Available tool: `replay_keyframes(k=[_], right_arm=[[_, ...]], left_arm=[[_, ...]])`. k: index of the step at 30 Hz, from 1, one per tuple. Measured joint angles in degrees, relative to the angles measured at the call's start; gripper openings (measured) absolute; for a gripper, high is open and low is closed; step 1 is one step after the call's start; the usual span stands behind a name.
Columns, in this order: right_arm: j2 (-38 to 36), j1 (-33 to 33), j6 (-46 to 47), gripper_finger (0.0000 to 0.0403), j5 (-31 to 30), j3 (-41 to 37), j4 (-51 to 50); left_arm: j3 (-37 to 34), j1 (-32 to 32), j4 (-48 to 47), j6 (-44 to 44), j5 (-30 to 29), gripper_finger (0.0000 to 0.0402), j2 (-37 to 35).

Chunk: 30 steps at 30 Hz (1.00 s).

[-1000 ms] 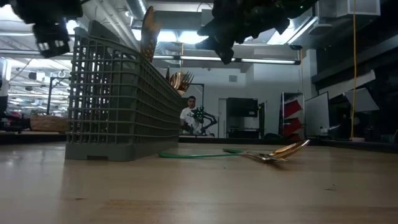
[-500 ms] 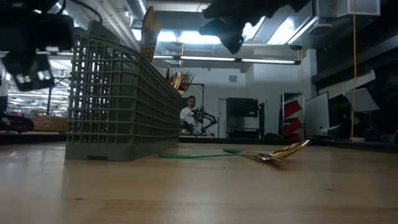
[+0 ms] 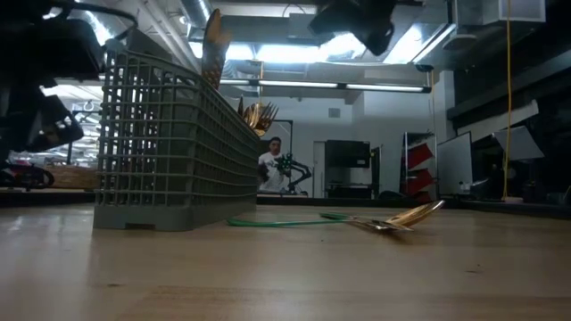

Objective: Sort silverware
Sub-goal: Put the green fork into the gray silverware rack

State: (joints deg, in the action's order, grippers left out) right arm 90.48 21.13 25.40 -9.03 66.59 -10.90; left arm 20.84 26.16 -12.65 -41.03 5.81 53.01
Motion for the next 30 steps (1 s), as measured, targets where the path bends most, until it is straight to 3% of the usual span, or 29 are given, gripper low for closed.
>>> replay_keyframes(k=[17, 30], right_arm=[[0.00, 10.17, 6.54, 0.0145, -13.90, 0.00, 0.37], [0.04, 10.77, 9.18, 0.0145, -15.02, 0.00, 0.48]], left_arm=[[0.00, 7.81, 18.67, 1.98, -3.12, 0.0131, 21.04], [0.00, 8.42, 26.07, 2.04, -4.43, 0.0131, 27.59]])
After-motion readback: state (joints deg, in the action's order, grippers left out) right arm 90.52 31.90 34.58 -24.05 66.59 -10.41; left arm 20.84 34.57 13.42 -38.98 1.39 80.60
